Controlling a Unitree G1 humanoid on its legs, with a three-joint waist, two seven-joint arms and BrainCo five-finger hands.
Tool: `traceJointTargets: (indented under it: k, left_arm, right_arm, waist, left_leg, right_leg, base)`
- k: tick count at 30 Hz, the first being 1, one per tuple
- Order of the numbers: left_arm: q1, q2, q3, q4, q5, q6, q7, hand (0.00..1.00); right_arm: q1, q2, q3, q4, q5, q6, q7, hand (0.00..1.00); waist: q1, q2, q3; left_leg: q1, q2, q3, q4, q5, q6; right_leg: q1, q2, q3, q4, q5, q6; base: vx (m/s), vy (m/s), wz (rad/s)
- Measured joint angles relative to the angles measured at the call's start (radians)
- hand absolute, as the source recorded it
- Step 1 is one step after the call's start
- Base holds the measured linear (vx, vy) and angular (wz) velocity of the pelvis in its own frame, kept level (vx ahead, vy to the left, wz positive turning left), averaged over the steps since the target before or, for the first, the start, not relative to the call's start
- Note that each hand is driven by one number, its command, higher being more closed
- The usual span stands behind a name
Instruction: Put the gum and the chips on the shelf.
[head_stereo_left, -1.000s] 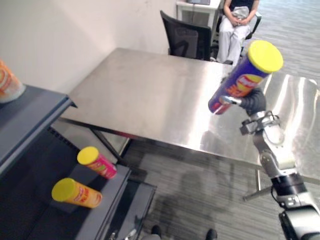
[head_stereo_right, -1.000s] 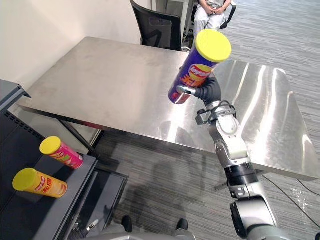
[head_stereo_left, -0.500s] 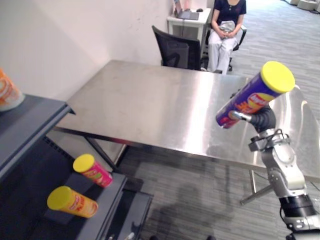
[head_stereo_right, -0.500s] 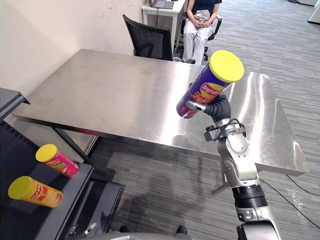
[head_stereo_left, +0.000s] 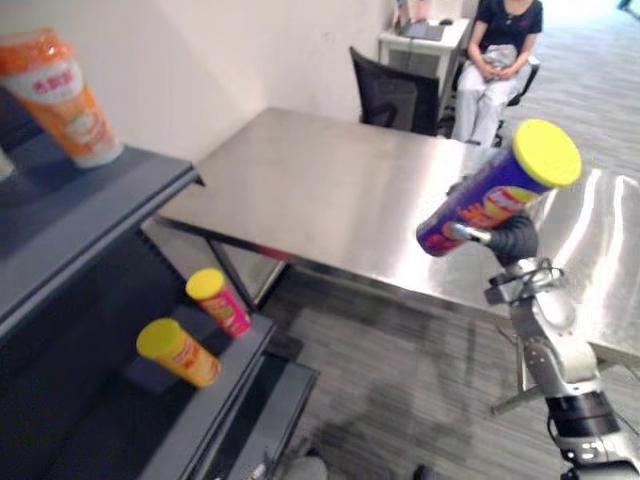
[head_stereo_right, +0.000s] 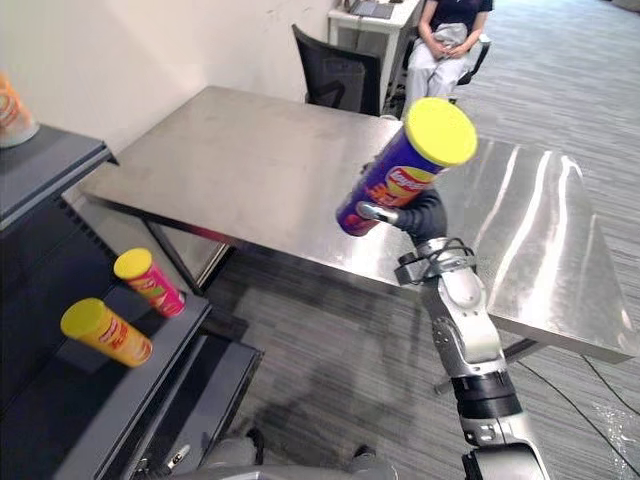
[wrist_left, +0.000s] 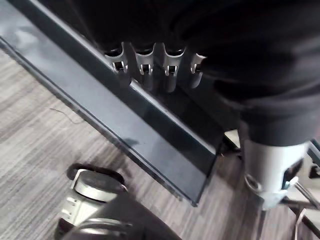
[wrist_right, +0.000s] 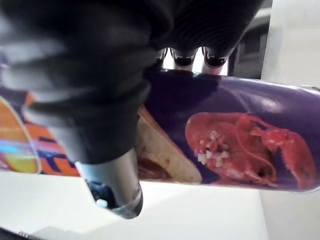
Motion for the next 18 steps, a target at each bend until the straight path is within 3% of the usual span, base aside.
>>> traceJointTargets:
  k: [2,3,4,6,7,8,9,10,11,13,16,18]
  left_arm:
    - [0.007,-0.012,0.01,0.003,-0.001,0.002,0.001,0.0]
    - [0.006,-0.009,0.011,0.008,-0.002,0.002,0.001,0.0]
    - [0.0,-0.001,0.018,0.018,-0.002,0.001,0.0,0.0]
    - [-0.018,-0.004,0.02,0.044,-0.002,0.002,0.0,0.0]
    - [0.0,-0.016,0.019,0.038,-0.001,0.0,0.0,0.0]
    - [0.009,-0.031,0.011,0.027,0.0,-0.003,0.001,0.0]
    - [0.014,-0.032,0.014,0.025,0.003,-0.012,-0.001,0.0]
    - [0.011,-0.008,0.028,0.026,0.001,-0.019,0.003,0.0]
    - [0.018,-0.005,0.051,0.034,0.001,-0.019,0.005,0.0]
    - [0.031,-0.013,0.059,0.042,0.003,-0.021,0.004,0.0]
    - [0.035,-0.023,0.061,0.043,0.004,-0.022,0.002,0.0]
    - [0.03,-0.027,0.066,0.042,0.004,-0.022,0.001,0.0]
  right_arm:
    - [0.0,0.005,0.015,0.001,-0.001,0.0,0.012,1.0]
    - [0.0,0.011,0.014,0.001,-0.001,-0.003,0.016,1.0]
    - [-0.001,0.014,0.006,0.0,-0.001,-0.007,0.019,1.0]
    - [0.008,0.015,-0.043,-0.002,-0.001,-0.01,0.02,1.0]
    - [0.031,0.009,-0.091,-0.013,-0.001,-0.011,0.02,1.0]
    - [0.054,-0.02,-0.133,-0.019,0.001,-0.03,0.021,1.0]
    - [0.055,-0.03,-0.143,-0.017,0.001,-0.03,0.021,1.0]
    - [0.051,-0.046,-0.171,-0.016,0.003,-0.039,0.024,1.0]
    - [0.052,-0.041,-0.186,-0.015,0.005,-0.04,0.022,1.0]
    - [0.053,-0.042,-0.186,-0.017,0.024,-0.04,0.015,1.0]
    - [0.054,-0.043,-0.186,-0.019,0.025,-0.04,0.007,1.0]
    - [0.055,-0.042,-0.185,-0.019,0.023,-0.037,-0.011,1.0]
  waist:
    - [0.022,0.023,0.014]
    - [0.017,0.013,0.01]
    - [0.01,-0.008,0.01]
    - [0.003,-0.003,0.007]
    - [0.001,0.011,0.0]
    - [-0.021,0.01,-0.004]
    - [-0.027,-0.009,-0.014]
    - [-0.039,-0.037,-0.011]
    - [-0.018,-0.044,-0.012]
    - [-0.028,-0.035,-0.018]
    - [-0.031,-0.018,-0.031]
    - [-0.042,-0.005,-0.04]
  left_leg:
    - [-0.001,0.033,0.041,-0.032,0.011,0.041]
    - [0.003,0.067,0.128,-0.091,0.003,0.106]
    - [-0.008,0.081,0.207,-0.073,-0.004,0.119]
    - [-0.057,0.135,0.308,0.107,0.03,0.172]
    - [-0.062,0.17,0.38,0.216,0.083,0.218]
    - [-0.045,0.121,0.4,0.086,0.151,0.209]
    - [-0.016,0.075,0.365,-0.043,0.231,0.165]
    - [0.015,0.053,0.371,-0.087,0.249,0.167]
    - [0.026,0.09,0.448,0.062,0.168,0.157]
    - [0.081,0.109,0.49,0.117,0.138,0.13]
    - [0.158,0.106,0.495,0.058,0.145,0.123]
    - [0.177,0.085,0.503,-0.061,0.141,0.112]
  right_leg:
    - [-0.007,0.015,-0.009,0.032,-0.015,-0.023]
    - [-0.014,0.021,-0.012,0.027,-0.029,-0.046]
    - [-0.017,0.004,-0.053,0.002,-0.023,-0.059]
    - [-0.039,-0.025,-0.13,0.059,-0.031,-0.081]
    - [-0.052,-0.033,-0.186,0.131,-0.071,-0.092]
    - [-0.063,-0.056,-0.219,0.154,-0.112,-0.084]
    - [-0.066,-0.075,-0.227,0.136,-0.111,-0.098]
    - [-0.065,-0.107,-0.297,0.1,-0.089,-0.104]
    - [-0.063,-0.116,-0.328,0.09,-0.08,-0.113]
    - [-0.059,-0.125,-0.388,0.074,-0.075,-0.117]
    - [-0.081,-0.12,-0.467,0.05,-0.061,-0.096]
    - [-0.094,-0.109,-0.509,0.023,-0.038,-0.076]
  base:
    - [-0.15,-0.142,0.49]
    - [-0.11,-0.176,0.97]
    - [-0.1,-0.215,1.2]
    - [-0.04,-0.144,0.94]
    - [-0.03,-0.182,1.39]
    - [-0.04,-0.184,1.49]
    - [-0.07,-0.08,1.68]
    - [-0.1,-0.092,1.21]
    - [-0.12,-0.115,1.12]
    - [-0.16,-0.085,1.06]
    - [-0.19,0.026,0.95]
    - [-0.2,0.092,0.98]
